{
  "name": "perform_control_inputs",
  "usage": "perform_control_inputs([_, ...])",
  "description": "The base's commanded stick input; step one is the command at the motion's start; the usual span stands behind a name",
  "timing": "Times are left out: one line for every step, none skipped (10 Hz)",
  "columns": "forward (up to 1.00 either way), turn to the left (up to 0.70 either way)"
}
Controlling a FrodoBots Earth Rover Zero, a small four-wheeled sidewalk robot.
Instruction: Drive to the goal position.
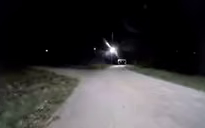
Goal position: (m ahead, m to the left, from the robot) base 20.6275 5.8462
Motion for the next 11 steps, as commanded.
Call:
perform_control_inputs([0.7,0.0])
perform_control_inputs([0.7,0.0])
perform_control_inputs([0.7,0.0])
perform_control_inputs([0.7,0.0])
perform_control_inputs([0.7,0.0])
perform_control_inputs([0.7,0.0])
perform_control_inputs([0.7,0.0])
perform_control_inputs([0.7,0.0])
perform_control_inputs([0.7,0.0])
perform_control_inputs([0.7,0.0])
perform_control_inputs([0.7,0.0])
